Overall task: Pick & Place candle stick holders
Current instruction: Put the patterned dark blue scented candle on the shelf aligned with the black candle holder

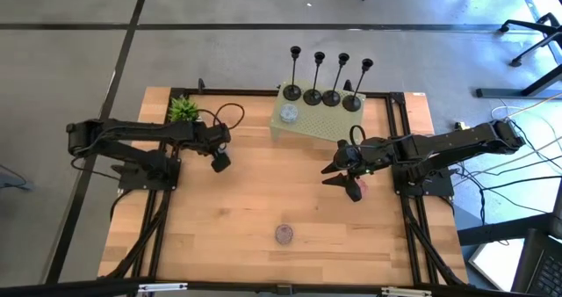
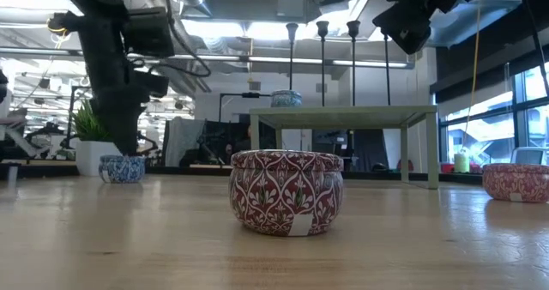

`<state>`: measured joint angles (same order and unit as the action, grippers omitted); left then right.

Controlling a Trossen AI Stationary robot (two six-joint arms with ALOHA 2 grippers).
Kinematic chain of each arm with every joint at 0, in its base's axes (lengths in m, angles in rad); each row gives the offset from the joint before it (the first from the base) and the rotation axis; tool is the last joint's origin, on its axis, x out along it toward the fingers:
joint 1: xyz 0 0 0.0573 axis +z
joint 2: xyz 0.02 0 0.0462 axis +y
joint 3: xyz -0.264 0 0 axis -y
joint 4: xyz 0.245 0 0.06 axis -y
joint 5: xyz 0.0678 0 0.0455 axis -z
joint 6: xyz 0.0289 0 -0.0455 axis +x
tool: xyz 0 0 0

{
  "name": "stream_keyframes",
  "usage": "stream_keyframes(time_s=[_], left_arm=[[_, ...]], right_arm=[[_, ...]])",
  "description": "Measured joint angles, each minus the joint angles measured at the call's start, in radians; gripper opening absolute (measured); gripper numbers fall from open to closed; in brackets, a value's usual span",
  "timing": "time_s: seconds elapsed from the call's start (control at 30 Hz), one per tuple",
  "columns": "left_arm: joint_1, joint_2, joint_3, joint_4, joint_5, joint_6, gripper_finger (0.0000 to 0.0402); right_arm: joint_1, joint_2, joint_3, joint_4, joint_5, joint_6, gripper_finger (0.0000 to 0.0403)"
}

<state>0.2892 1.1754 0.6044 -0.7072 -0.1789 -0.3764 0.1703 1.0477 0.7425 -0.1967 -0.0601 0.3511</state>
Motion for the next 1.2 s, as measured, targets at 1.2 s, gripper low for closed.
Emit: stream_keyframes(time_s=[1.2], left_arm=[[-0.060,0.001,-0.012,0.139,0.174,-0.161,0.0343]], right_arm=[[0.000,0.000,0.000,0.000,0.012,-0.001,0.0171]])
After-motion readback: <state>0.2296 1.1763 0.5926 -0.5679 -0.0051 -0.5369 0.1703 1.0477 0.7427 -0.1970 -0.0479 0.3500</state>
